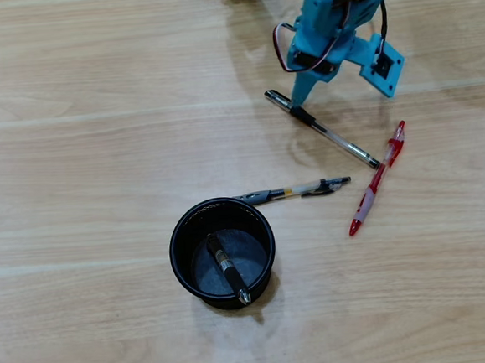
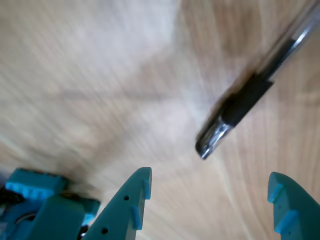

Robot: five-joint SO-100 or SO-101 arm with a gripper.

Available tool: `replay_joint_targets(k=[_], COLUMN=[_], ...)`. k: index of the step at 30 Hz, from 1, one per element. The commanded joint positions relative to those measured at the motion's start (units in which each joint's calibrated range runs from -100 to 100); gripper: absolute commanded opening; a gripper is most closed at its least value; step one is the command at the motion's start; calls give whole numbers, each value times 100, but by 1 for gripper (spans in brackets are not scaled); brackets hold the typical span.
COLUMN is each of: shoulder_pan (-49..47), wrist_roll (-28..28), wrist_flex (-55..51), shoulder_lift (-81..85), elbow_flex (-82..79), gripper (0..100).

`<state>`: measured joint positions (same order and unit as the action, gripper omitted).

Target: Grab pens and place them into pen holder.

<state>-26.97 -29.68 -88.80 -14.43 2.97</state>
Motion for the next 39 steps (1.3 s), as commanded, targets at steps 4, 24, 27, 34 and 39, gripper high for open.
replay_joint_targets(k=[4,24,27,34,39], shoulder_pan=[173,576,528,528,867], wrist_roll=[-111,-712,-712,-660,-409], wrist_flex=[1270,3057,3057,3057,3728], shoulder_lift=[15,-442,-391,615,2255], elbow_flex=[-844,-1641,-1632,-1569,-1369], gripper=[26,2,2,2,2])
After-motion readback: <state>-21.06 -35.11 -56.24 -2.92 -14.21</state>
